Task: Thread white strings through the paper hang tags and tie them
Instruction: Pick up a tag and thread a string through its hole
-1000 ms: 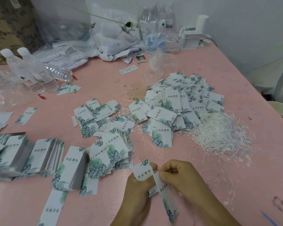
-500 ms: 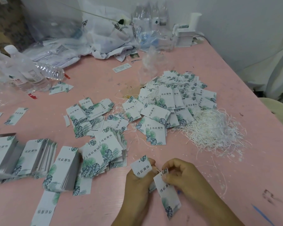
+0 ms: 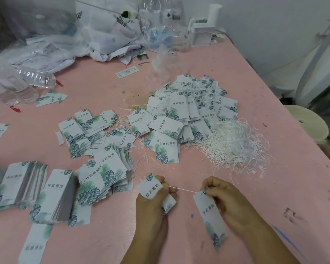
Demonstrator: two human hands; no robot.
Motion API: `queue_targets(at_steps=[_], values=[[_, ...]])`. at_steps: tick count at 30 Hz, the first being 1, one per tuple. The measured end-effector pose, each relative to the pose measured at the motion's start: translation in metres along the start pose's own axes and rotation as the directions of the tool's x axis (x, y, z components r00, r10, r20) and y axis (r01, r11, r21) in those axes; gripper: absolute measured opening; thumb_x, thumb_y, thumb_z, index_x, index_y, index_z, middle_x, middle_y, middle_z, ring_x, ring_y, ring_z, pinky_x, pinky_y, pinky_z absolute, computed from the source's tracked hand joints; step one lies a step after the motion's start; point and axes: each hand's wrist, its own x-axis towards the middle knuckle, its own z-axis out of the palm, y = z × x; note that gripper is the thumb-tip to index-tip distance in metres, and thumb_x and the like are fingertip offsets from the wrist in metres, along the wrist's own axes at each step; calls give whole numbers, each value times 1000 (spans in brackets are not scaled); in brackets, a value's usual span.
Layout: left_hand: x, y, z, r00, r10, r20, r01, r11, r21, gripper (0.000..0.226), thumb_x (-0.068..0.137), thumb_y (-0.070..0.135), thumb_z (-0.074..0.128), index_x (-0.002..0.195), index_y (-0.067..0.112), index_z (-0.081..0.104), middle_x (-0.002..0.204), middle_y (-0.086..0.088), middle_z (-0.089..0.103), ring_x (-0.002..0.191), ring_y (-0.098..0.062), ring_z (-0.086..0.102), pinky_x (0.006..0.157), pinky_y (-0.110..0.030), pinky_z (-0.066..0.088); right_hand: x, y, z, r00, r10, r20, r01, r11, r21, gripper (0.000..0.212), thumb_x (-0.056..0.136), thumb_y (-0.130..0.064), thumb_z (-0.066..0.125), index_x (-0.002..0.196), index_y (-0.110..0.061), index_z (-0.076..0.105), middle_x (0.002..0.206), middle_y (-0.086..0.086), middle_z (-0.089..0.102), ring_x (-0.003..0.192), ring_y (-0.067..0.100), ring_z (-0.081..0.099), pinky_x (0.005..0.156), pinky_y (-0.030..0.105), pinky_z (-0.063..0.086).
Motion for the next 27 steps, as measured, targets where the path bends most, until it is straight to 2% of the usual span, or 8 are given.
queue_targets(at_steps=[2, 4, 8, 11, 14, 17, 21, 27], values=[[-1, -2, 1, 1000, -1, -13, 1, 1000, -9, 23, 70, -3, 73, 87, 13, 74, 74, -13, 65, 66, -24, 66, 71, -39, 57, -2, 0, -8, 1000, 18, -14, -17, 996, 90, 6, 69, -9, 57, 71, -11, 63, 65, 12, 51, 52, 18, 48, 48, 26, 42], [-2, -3, 1, 1000, 1, -19, -1, 1000, 2, 20, 71, 1, 72, 86, 14, 75, 73, -13, 66, 66, -24, 67, 73, -40, 57, -4, 0, -11, 999, 9, -53, -6, 998, 55, 6, 69, -11, 56, 70, -12, 62, 65, 13, 51, 53, 20, 47, 51, 28, 41], [-3, -3, 1, 1000, 2, -20, -1, 1000, 29, 24, 65, 6, 78, 86, 16, 75, 73, -15, 68, 68, -27, 68, 80, -45, 54, -10, 0, -5, 975, -140, -171, 83, 950, -301, 13, 86, -16, 62, 85, -26, 71, 73, -2, 69, 60, 14, 59, 54, 26, 43], [-6, -3, 0, 1000, 2, -6, -2, 999, 55, 32, 54, 12, 82, 86, 15, 76, 74, -18, 67, 69, -28, 68, 81, -46, 51, -14, 0, 5, 916, -332, -225, 188, 851, -490, 27, 90, -11, 63, 95, -37, 69, 93, -15, 72, 84, 4, 67, 70, 20, 50], [-7, 0, -4, 1000, -8, 19, 6, 995, 104, 29, 59, 9, 80, 87, 13, 75, 74, -18, 67, 72, -29, 67, 78, -42, 52, -18, 0, 31, 899, -422, -117, 287, 769, -571, 32, 86, -10, 65, 101, -39, 67, 106, -23, 67, 105, -3, 60, 86, 17, 44], [-7, 6, -8, 999, -33, 38, 29, 994, 107, 23, 69, 3, 74, 90, 12, 73, 76, -17, 65, 73, -30, 66, 73, -38, 52, -14, 3, 57, 819, -573, 43, 456, 602, -655, 34, 82, -5, 67, 102, -32, 67, 115, -23, 62, 114, -1, 54, 92, 8, 37], [-7, 13, -11, 998, -40, 44, 35, 993, 114, 28, 66, 5, 78, 93, 10, 72, 81, -17, 62, 75, -30, 63, 75, -40, 50, -5, 5, 70, 888, -459, 23, 384, 714, -586, 31, 85, -13, 69, 102, -38, 65, 106, -28, 66, 103, -3, 60, 84, 8, 41], [-9, 14, -15, 998, -23, 60, 16, 992, 123, 26, 70, 5, 77, 94, 6, 69, 87, -22, 60, 85, -34, 59, 82, -48, 45, 2, 12, 79, 899, -432, 65, 407, 772, -488, 27, 82, -9, 72, 93, -34, 69, 84, -9, 70, 76, 9, 63, 71, 11, 48]])
